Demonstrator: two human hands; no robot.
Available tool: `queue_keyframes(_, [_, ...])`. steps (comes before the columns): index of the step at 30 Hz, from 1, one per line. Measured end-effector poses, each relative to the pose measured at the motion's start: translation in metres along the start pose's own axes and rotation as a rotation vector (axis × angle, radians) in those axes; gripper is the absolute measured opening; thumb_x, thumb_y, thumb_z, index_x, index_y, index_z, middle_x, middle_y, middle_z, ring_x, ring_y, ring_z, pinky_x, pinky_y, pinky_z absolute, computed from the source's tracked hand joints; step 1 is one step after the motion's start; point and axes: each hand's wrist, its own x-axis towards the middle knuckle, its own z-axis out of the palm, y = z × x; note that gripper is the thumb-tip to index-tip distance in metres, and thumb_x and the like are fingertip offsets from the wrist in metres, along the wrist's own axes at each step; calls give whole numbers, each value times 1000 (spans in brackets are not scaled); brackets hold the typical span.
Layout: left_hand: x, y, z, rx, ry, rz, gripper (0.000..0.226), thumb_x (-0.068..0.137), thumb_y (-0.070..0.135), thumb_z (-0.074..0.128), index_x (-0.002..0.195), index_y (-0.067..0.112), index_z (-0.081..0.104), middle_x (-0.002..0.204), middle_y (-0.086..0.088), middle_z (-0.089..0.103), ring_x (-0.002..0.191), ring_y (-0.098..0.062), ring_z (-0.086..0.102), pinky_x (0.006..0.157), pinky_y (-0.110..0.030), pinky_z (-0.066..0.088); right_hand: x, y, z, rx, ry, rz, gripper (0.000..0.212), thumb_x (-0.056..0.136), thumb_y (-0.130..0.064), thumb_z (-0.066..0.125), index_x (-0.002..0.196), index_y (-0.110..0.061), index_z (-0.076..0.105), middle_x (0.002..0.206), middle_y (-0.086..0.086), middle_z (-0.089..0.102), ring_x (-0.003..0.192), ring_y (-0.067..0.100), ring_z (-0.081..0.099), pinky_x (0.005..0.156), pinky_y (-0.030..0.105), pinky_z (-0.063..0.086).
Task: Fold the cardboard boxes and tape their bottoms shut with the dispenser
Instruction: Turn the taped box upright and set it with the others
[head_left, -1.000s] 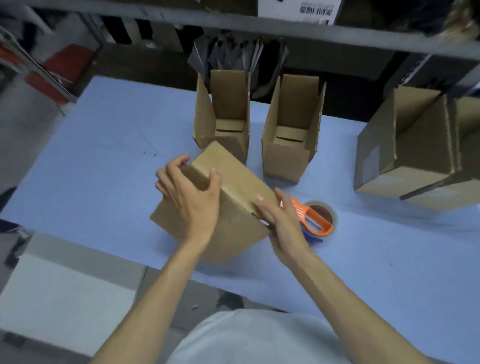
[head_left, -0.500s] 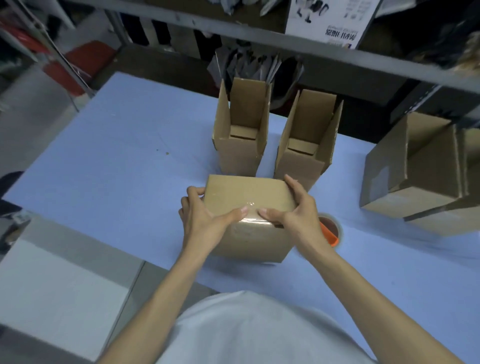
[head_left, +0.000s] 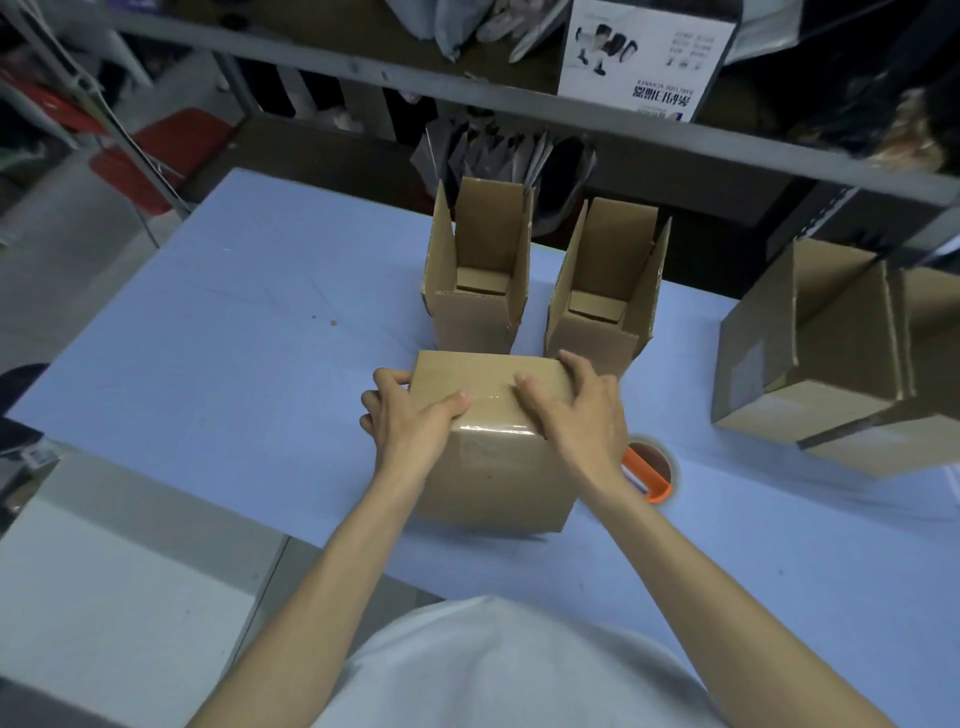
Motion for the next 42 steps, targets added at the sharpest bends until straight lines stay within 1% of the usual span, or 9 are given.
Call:
queue_keyframes(4, [9,12,5,39,73,76,75,71,38,80,128,16,36,131,-5,30,118,-25,27,85,-32,33,-3,-3,-9,-224,220,-644,56,81,-57,64,129,-30,58,132,6,47,122,23,38,101,35,34])
queue_keyframes(6, [7,13,5,40,147,321,73,71,39,81,130,20,41,130,0,34,115,-21,27,90,-28,33,-4,1,-6,-223,128,-867,34,85,-46,67,110,-22,70,114,0,62,108,17,51,86,38,48])
queue_keyframes(10, [3,4,1,137,-31,700,19,74,39,77,89,28,72,95,13,61,101,-7,44,86,-23,41,-4,-3,1,-31,75,-705,18,82,-34,73,91,-18,76,89,-5,67,85,14,57,60,36,50])
queue_keyframes(15, [11,7,-3,127,-150,677,5,77,24,78,82,22,76,91,8,65,98,-11,50,86,-20,40,10,-6,-12,-37,-132,-680,26,83,0,65,101,-16,76,95,-3,70,94,15,61,75,41,51])
queue_keyframes(20, [16,9,-3,172,-141,670,17,74,25,80,85,35,71,91,15,59,97,0,46,83,-14,36,21,-8,-19,95,-171,-596,14,86,-14,68,97,-17,77,95,-7,72,91,7,63,79,36,53])
queue_keyframes(25, [18,-3,-5,416,-134,858,52,60,33,88,107,27,66,107,9,55,101,-10,39,90,-21,34,16,13,2,-229,103,-914,28,86,-32,71,102,-9,69,102,1,69,88,20,63,63,32,51])
queue_keyframes(29, [27,-2,-16,589,-312,900,74,58,29,90,123,30,55,119,13,45,110,-7,31,96,-19,30,26,30,-2,-335,53,-1108,44,89,-33,65,121,-2,60,122,11,61,106,26,56,80,30,45])
queue_keyframes(37, [20,1,-6,247,-168,760,27,76,31,78,100,31,65,105,20,55,104,1,42,86,-4,30,18,5,8,-239,134,-866,37,81,-43,71,100,-12,65,98,0,64,82,19,60,67,19,34])
queue_keyframes(42, [20,-1,-5,250,-164,754,25,73,21,79,94,28,68,97,17,57,98,-7,43,84,-6,32,11,15,-9,-520,-21,-1006,86,47,-33,93,121,-4,60,120,11,62,103,29,61,83,34,50])
